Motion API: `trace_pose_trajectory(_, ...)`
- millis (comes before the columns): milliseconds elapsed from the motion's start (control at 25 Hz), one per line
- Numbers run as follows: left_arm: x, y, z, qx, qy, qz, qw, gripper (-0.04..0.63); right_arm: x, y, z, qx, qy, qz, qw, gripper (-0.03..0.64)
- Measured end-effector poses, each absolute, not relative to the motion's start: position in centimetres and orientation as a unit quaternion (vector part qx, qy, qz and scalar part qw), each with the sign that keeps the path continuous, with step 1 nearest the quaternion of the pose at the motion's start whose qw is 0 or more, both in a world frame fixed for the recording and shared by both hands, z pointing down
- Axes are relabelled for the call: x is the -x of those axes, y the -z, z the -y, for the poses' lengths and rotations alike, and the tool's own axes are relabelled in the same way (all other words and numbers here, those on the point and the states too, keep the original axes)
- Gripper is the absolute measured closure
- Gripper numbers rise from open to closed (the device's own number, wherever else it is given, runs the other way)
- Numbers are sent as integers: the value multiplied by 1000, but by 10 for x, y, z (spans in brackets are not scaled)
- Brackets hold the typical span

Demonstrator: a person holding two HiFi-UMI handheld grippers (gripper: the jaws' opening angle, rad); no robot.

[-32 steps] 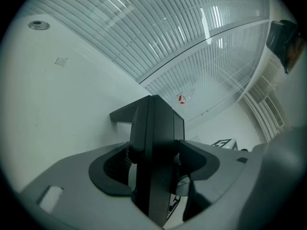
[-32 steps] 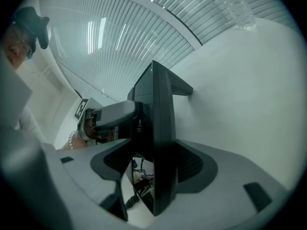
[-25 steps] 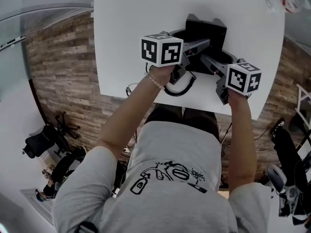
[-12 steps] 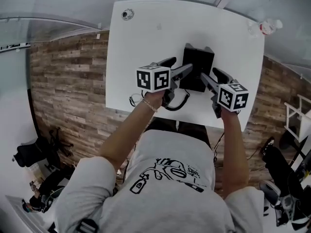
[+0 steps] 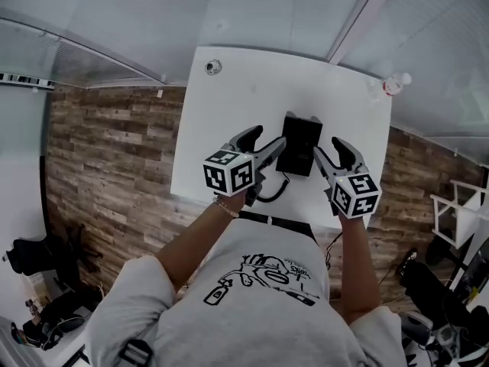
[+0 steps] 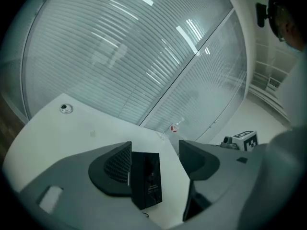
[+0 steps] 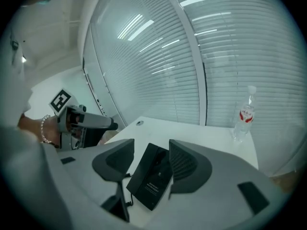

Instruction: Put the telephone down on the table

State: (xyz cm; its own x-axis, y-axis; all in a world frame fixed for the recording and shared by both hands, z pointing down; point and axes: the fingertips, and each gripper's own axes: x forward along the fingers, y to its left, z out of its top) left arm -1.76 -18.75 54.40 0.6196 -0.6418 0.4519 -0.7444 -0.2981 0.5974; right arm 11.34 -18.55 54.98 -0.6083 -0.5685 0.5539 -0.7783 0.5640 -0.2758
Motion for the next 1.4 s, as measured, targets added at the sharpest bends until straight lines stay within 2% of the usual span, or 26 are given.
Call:
trace_pose_trajectory(240, 17, -490, 184, -823, -29, 426, 375, 373, -106, -486, 180, -399, -208, 876, 176, 425)
trace_pose_trajectory(560, 10, -420, 173, -860, -15, 421, 287, 437, -102, -410, 174, -406, -156, 891, 127, 465)
trace_pose_trajectory(840, -2, -373, 158, -881, -2, 407, 242, 480, -97, -354, 160, -399, -127, 904, 87, 492)
trace_pose_trajectory(1200, -14, -337, 146, -893, 16, 396, 211, 533, -96, -308, 142, -396, -94, 911, 67, 511)
trace_pose_trajectory(1400, -15, -321, 136, -898, 9, 405, 170, 553, -93, -295, 131, -391, -73, 915, 63, 520)
